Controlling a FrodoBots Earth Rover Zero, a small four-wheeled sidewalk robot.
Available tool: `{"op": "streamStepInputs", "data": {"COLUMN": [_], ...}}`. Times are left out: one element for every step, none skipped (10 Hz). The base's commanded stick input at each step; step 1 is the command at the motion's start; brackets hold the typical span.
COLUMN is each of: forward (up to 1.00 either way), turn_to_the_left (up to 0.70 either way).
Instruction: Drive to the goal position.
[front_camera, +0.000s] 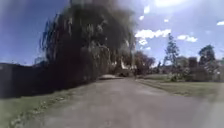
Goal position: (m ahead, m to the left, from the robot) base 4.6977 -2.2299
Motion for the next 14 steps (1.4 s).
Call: {"op": "streamStepInputs", "data": {"forward": [1.0, 1.0, 1.0, 1.0, 1.0, 1.0, 1.0, 1.0, 1.0, 1.0, 1.0, 1.0, 1.0, 1.0], "turn_to_the_left": [0.03, 0.04, 0.05, 0.04, 0.02, 0.0, 0.0, 0.0, 0.0, 0.0, 0.0, 0.0, 0.0, 0.0]}}
